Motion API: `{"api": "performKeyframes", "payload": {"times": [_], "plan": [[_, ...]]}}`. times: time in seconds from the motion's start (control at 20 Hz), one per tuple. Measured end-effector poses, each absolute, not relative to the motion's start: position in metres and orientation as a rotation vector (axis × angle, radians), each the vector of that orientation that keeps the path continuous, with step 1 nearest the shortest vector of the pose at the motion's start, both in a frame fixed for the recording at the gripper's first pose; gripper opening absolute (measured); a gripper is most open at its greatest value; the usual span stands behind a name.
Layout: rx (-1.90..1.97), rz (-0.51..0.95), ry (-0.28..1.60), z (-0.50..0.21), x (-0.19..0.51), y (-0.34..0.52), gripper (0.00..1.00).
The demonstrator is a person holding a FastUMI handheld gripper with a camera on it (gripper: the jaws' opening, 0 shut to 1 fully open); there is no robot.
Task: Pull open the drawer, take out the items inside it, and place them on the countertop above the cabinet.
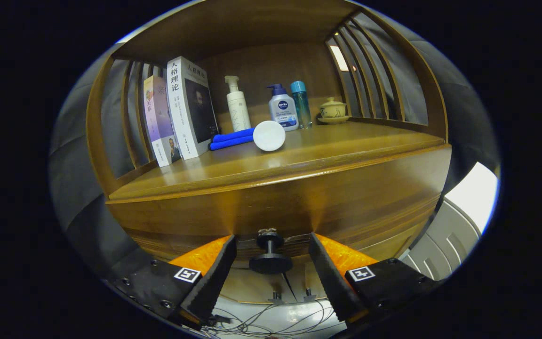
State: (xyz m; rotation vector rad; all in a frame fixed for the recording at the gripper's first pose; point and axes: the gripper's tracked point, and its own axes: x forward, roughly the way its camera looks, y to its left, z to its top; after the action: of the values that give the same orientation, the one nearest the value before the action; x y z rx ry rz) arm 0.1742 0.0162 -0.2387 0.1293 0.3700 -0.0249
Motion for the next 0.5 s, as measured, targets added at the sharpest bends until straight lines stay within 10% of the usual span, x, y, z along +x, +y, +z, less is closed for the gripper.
{"api": "performKeyframes", "payload": {"times": [0.5], "plan": [[0.088,-0.024,0.198,-0.171,0.091,-0.003,0.98]]}}
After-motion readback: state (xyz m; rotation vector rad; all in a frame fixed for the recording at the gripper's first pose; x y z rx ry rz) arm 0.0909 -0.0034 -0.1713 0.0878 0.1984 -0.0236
